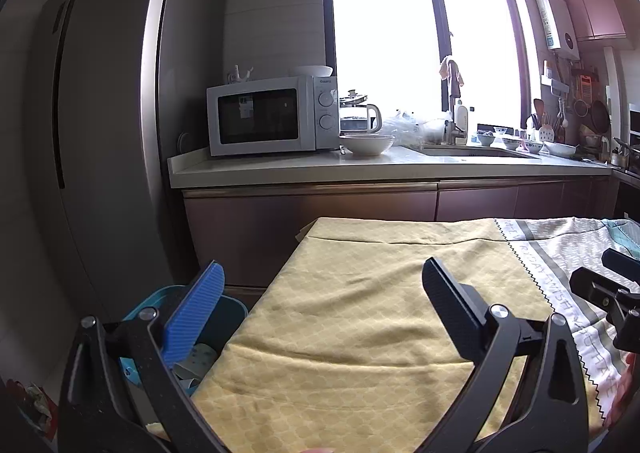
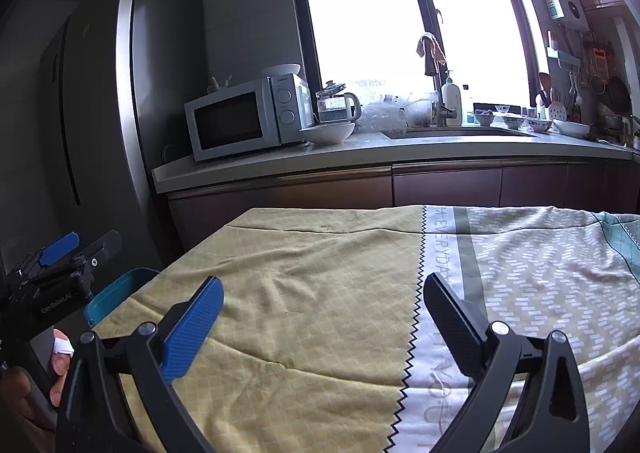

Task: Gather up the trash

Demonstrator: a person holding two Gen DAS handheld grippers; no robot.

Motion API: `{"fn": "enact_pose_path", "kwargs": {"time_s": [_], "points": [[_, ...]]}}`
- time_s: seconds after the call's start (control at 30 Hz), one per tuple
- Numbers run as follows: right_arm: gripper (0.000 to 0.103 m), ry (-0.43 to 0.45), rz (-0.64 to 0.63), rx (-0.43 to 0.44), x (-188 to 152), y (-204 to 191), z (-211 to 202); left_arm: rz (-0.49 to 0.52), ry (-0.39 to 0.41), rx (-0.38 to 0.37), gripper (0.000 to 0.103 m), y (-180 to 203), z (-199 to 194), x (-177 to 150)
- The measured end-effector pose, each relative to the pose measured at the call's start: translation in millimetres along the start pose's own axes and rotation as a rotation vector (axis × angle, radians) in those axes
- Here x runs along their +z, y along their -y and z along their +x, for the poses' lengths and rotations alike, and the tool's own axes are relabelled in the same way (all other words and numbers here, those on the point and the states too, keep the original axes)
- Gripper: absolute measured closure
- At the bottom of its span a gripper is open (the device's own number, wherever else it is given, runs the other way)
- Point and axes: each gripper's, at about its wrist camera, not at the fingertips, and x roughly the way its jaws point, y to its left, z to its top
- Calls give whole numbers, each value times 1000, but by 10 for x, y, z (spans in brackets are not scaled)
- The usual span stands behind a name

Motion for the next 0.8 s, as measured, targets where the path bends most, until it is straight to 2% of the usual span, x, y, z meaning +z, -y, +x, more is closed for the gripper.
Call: {"fn": "enact_pose_path", "kwargs": {"time_s": [0.8], "points": [[6,16,14,-10,14,97,-48,4,8,2,5,49,20,15]]}}
